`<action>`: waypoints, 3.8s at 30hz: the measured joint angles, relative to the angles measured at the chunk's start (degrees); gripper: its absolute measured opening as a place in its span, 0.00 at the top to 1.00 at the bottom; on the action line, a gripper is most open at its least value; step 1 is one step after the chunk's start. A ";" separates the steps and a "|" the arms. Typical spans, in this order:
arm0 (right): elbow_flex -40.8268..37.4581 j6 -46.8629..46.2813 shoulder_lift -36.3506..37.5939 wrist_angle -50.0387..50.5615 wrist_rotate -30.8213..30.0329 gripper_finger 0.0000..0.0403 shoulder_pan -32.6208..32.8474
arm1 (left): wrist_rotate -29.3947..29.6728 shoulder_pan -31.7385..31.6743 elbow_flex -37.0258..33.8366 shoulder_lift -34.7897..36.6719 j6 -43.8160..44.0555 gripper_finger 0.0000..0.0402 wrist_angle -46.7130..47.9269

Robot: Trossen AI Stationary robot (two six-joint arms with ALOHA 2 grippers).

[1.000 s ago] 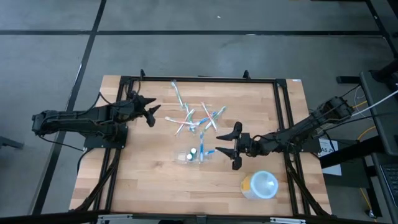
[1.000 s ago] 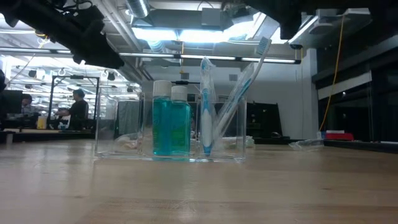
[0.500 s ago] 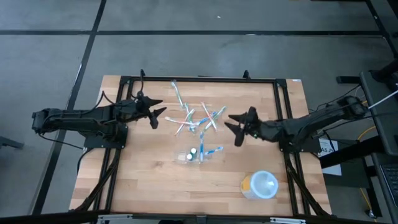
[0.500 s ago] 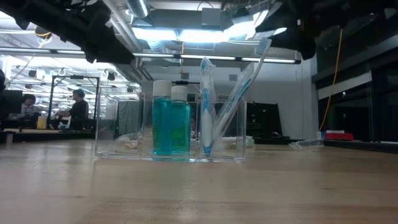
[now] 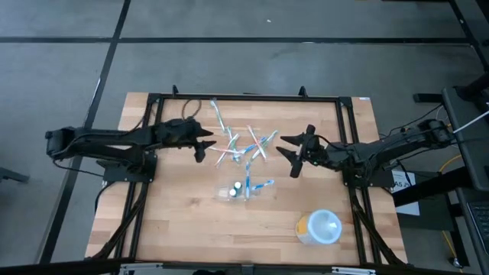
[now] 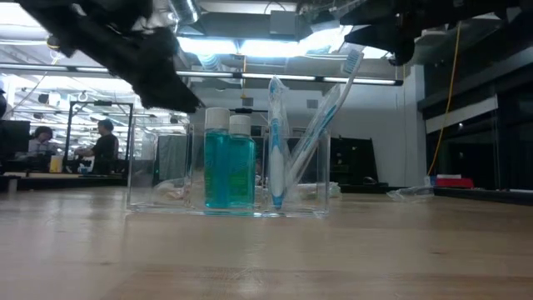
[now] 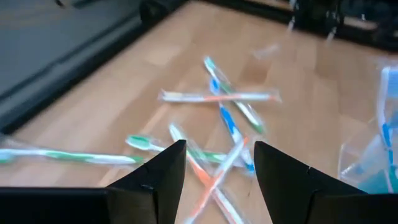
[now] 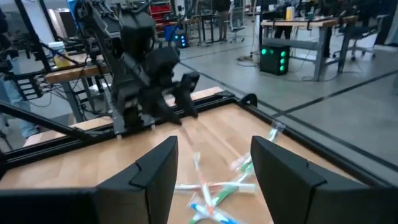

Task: Pick & Place toothbrushing station
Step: Put the blue toothbrush into the transparent organizer

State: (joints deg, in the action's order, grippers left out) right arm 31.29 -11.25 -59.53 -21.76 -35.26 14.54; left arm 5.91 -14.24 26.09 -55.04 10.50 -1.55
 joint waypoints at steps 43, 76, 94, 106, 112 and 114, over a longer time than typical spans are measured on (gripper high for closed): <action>0.00 2.73 5.70 0.38 6.86 0.49 -2.73 | -13.55 -4.08 42.44 -53.04 -16.26 0.68 24.53; 0.00 2.51 5.68 0.35 10.10 0.49 -2.71 | -7.54 -1.58 51.43 -58.13 -14.53 0.99 33.03; 0.00 1.24 5.68 0.80 10.92 0.49 -2.71 | -6.79 -0.80 51.45 -57.38 -13.52 0.55 34.00; 0.00 1.25 5.66 0.80 10.90 0.49 -2.71 | -7.67 1.08 51.47 -59.98 -12.73 0.52 32.51; 0.00 1.42 5.66 0.84 10.91 0.49 -2.71 | -5.07 1.12 51.51 -62.06 -11.61 0.53 32.14; 0.00 1.47 5.66 0.81 10.94 0.49 -2.71 | -3.91 1.02 51.60 -62.10 -10.55 0.56 32.37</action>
State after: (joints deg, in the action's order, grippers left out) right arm 31.29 -9.78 -53.87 -20.95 -24.32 11.84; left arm 2.00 -13.23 77.69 -117.14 -0.05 30.82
